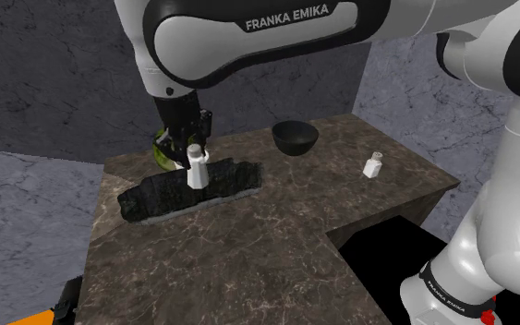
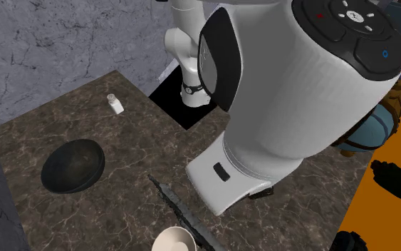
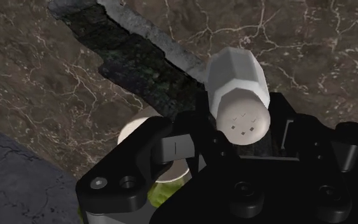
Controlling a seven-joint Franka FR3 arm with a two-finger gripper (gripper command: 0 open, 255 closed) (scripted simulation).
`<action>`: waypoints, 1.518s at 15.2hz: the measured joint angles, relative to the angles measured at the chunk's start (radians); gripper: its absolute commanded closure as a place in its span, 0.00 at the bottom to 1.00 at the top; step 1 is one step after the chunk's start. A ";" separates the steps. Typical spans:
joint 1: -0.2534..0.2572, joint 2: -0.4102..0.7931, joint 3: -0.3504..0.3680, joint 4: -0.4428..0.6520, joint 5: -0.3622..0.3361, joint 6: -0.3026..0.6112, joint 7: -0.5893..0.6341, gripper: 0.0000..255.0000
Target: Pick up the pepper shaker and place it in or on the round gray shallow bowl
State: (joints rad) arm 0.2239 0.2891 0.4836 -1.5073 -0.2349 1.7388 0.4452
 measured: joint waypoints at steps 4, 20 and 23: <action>-0.039 -0.040 -0.012 -0.033 0.020 0.003 -0.049 1.00; -0.282 -0.222 -0.159 -0.226 0.111 0.077 -0.438 1.00; -0.318 -0.238 -0.190 -0.242 0.119 0.085 -0.506 1.00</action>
State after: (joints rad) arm -0.0943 0.0514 0.2939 -1.7489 -0.1155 1.8239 -0.0611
